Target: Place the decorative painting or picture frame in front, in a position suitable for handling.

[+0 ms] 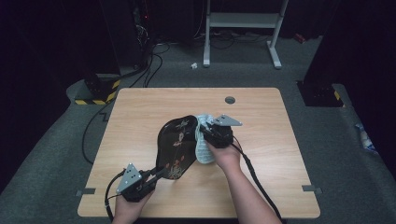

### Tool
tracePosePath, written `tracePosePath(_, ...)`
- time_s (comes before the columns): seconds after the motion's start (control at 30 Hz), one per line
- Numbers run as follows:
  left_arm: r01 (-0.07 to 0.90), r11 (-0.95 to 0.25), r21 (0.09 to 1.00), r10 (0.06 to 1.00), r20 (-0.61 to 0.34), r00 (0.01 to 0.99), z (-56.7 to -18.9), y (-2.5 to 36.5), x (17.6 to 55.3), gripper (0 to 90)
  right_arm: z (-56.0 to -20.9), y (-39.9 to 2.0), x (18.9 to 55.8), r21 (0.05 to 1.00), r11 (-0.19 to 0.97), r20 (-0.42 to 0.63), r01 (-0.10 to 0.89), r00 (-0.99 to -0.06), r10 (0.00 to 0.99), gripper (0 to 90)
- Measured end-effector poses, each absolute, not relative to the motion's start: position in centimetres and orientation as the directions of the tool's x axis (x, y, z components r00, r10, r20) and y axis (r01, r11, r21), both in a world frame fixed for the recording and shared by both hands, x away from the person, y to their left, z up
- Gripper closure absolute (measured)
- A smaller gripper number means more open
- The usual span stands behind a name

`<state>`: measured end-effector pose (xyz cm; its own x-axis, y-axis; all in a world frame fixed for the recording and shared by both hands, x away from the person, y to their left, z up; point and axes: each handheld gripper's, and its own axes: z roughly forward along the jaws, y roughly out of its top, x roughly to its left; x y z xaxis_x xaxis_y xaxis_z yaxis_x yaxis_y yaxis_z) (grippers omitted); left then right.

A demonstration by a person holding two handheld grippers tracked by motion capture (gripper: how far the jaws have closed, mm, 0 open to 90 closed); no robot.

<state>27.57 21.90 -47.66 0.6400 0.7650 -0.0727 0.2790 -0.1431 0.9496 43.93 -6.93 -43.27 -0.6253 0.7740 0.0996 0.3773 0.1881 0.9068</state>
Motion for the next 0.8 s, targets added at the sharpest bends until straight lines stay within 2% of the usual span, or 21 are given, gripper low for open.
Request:
tracePosePath(0.4, 0.283, -0.145, 0.948, 0.766, -0.073, 0.639, -47.6, 21.9, 27.6, 76.9, -38.1, -6.2, 43.1, 0.953, 0.155, 0.057, 0.262, -0.654, 0.755, 74.3)
tracePosePath(0.8, 0.279, -0.148, 0.949, 0.768, -0.068, 0.637, -47.6, 21.9, 27.6, 76.8, -35.1, -3.5, 40.8, 0.973, 0.157, 0.022, 0.171, -0.743, 0.669, 74.2)
